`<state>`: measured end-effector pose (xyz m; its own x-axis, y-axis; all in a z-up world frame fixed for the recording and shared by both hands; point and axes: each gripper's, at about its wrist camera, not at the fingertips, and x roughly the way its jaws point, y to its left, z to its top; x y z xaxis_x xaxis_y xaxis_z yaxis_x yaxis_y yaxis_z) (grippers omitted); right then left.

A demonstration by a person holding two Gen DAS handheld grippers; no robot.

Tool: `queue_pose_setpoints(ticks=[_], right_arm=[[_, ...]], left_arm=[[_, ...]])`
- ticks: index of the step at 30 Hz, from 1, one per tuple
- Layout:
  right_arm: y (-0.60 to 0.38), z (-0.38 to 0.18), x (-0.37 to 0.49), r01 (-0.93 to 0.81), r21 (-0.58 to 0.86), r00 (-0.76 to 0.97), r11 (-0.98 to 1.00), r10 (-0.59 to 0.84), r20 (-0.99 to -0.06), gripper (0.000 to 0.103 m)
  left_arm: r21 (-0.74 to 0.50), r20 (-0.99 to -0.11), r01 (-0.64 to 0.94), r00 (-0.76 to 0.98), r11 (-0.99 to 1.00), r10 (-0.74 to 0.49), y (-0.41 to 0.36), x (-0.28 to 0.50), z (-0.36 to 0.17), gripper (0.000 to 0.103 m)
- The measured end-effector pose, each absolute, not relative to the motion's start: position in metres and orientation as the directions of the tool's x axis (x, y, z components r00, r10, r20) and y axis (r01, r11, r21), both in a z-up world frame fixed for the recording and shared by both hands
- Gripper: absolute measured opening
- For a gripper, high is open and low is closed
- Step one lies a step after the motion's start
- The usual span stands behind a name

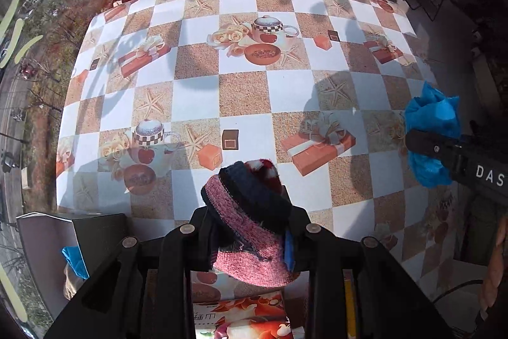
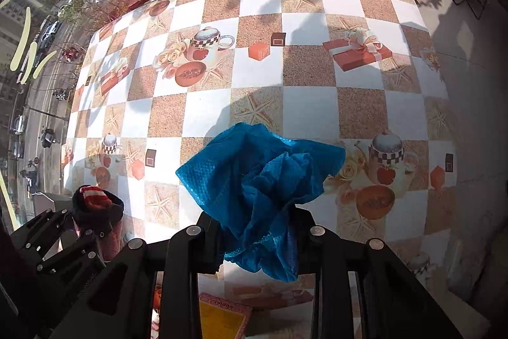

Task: Organize soft objects
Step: 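Carry the hat in the left tool while the right tool carries the glove over the box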

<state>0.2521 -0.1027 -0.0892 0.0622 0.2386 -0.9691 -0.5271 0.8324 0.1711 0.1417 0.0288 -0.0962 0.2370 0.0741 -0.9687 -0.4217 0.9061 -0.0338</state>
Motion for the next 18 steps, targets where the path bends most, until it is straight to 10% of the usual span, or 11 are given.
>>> queue_pose_setpoints(ticks=[18], right_arm=[[-0.123,-0.018,0.139,-0.534,0.215,0.074,0.818,0.299,-0.951,0.031]], left_arm=[[-0.030,-0.952,-0.349,0.295,0.937,0.079,0.010,0.036,-0.038,0.034]])
